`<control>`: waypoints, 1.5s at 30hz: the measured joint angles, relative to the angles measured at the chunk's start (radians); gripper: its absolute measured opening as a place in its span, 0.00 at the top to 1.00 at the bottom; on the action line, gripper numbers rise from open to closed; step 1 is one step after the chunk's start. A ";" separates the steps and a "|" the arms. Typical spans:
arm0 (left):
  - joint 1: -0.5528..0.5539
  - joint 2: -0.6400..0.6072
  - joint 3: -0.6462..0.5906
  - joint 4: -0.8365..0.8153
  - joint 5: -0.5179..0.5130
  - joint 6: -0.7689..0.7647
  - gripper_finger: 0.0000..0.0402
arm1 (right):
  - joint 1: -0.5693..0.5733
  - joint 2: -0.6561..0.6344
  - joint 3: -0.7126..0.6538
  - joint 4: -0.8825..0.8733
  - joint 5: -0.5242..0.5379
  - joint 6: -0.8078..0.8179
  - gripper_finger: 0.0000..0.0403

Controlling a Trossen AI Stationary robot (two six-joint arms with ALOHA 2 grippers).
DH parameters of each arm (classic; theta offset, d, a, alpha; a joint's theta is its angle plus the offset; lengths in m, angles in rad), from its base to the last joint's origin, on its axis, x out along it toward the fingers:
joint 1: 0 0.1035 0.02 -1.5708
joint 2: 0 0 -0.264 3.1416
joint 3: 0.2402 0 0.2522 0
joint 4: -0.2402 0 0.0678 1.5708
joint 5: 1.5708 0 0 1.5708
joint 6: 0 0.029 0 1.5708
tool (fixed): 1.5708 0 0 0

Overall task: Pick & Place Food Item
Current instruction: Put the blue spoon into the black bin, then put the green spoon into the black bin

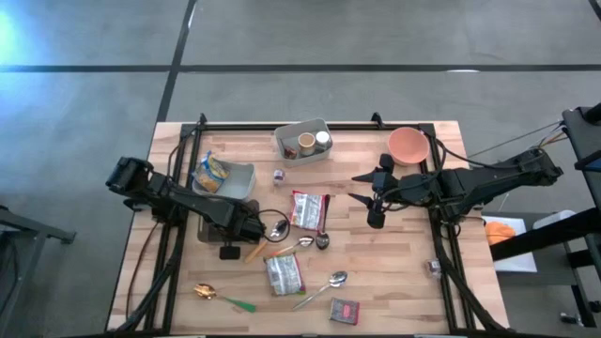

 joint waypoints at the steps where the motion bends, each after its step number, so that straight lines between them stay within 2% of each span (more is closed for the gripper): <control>1: 0.000 0.000 0.000 0.000 0.000 -0.009 0.99 | 0.000 0.000 0.000 0.000 0.000 0.000 0.48; 5: 0.000 0.000 0.000 -0.001 0.001 -0.027 0.95 | 0.000 0.000 0.000 0.000 0.000 0.000 0.48; 11: 0.000 0.000 0.014 -0.040 0.006 -0.044 0.77 | 0.000 0.000 0.000 0.000 0.000 0.000 0.48; 16: -0.001 0.000 0.087 -0.148 0.009 -0.065 0.62 | 0.000 0.000 0.000 0.000 0.000 0.000 0.48; 20: -0.002 -0.002 0.166 -0.227 0.014 -0.073 0.55 | 0.000 0.000 0.000 0.000 0.000 0.000 0.48; 25: -0.004 -0.034 0.246 -0.242 0.019 -0.125 0.53 | 0.000 0.000 0.000 0.000 0.000 0.000 0.48; 31: -0.035 -0.073 0.326 -0.247 0.078 -0.204 0.52 | 0.000 0.000 0.000 -0.004 0.000 0.000 0.48; 37: -0.173 -0.077 0.389 -0.198 0.087 -0.263 0.52 | 0.000 0.000 0.000 -0.008 0.000 0.000 0.48; 42: -0.312 -0.077 0.380 -0.054 0.085 -0.334 0.52 | 0.000 0.000 0.000 -0.008 0.000 0.000 0.48; 45: -0.385 -0.070 0.380 0.022 0.043 -0.396 0.52 | 0.000 0.000 0.000 -0.008 0.000 0.000 0.48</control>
